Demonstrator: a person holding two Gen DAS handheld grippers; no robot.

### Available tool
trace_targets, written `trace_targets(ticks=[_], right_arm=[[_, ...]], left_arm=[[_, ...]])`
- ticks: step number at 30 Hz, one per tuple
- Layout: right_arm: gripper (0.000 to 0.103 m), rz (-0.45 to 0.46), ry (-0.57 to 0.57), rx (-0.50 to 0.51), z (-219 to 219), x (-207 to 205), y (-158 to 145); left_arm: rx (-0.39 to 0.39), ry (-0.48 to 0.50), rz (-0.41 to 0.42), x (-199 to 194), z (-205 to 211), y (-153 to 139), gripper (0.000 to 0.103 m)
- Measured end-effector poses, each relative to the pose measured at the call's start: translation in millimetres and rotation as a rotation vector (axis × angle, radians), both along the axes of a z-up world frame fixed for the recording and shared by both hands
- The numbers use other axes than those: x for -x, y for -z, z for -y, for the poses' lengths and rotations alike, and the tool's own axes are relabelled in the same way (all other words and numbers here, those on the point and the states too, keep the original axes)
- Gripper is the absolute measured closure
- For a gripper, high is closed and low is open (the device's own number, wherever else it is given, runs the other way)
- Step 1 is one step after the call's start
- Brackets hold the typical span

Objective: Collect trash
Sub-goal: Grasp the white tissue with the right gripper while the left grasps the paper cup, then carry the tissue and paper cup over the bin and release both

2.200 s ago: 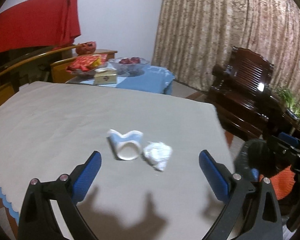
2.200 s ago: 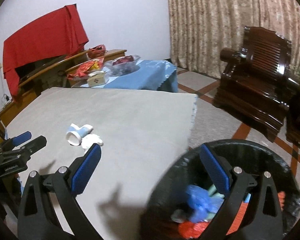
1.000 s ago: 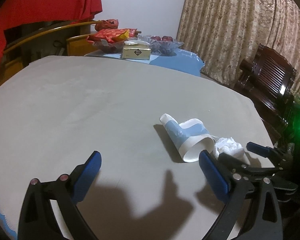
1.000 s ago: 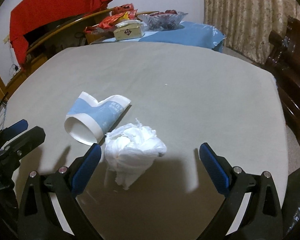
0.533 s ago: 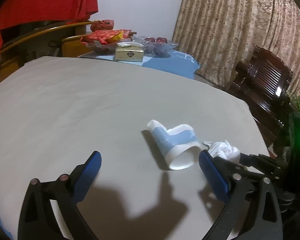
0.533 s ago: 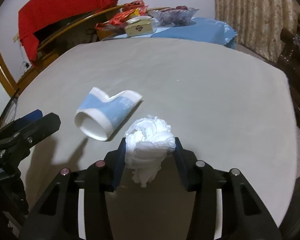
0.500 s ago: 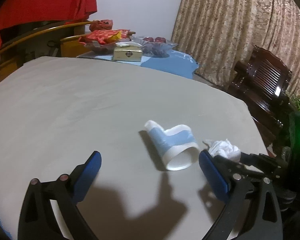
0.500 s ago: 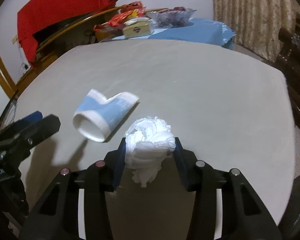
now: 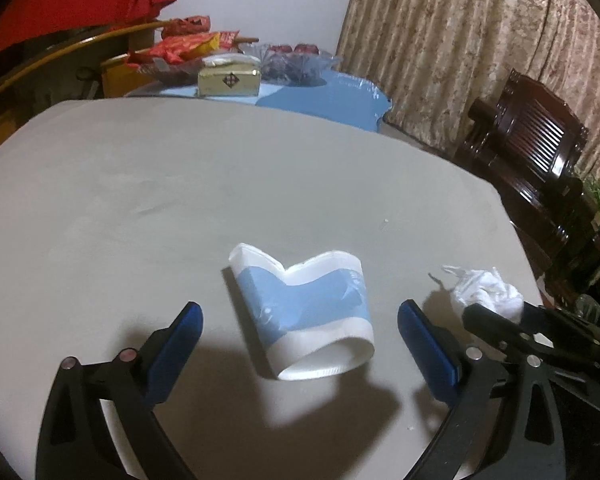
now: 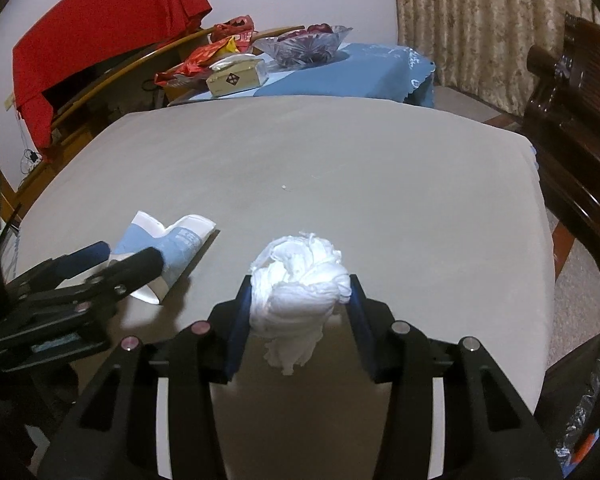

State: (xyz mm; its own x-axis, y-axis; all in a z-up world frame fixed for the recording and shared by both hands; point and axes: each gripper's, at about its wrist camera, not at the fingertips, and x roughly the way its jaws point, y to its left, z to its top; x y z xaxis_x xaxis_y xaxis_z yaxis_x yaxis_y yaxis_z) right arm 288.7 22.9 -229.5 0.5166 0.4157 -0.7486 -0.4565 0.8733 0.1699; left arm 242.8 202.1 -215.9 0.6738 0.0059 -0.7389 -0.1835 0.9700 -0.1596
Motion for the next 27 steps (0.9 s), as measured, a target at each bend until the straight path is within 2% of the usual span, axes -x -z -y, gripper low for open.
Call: trace_targets(ticks=[4, 8, 12, 27], right_arm=[[0.059, 0.002, -0.005, 0.002, 1, 1, 0], [0.058, 0.001, -0.004, 0.001, 1, 0, 0], [0.058, 0.005, -0.003, -0.002, 2, 2, -3], [0.058, 0.039, 0.011, -0.05, 22, 24, -41]], left_arm=[[0.009, -0.001, -0.027, -9, -1, 8, 0.011], [0.056, 0.01, -0.038, -12, -4, 13, 0.037], [0.057, 0.019, -0.021, -8, -3, 9, 0.045], [0.046, 0.049, 0.036, 25, 21, -40, 0.048]])
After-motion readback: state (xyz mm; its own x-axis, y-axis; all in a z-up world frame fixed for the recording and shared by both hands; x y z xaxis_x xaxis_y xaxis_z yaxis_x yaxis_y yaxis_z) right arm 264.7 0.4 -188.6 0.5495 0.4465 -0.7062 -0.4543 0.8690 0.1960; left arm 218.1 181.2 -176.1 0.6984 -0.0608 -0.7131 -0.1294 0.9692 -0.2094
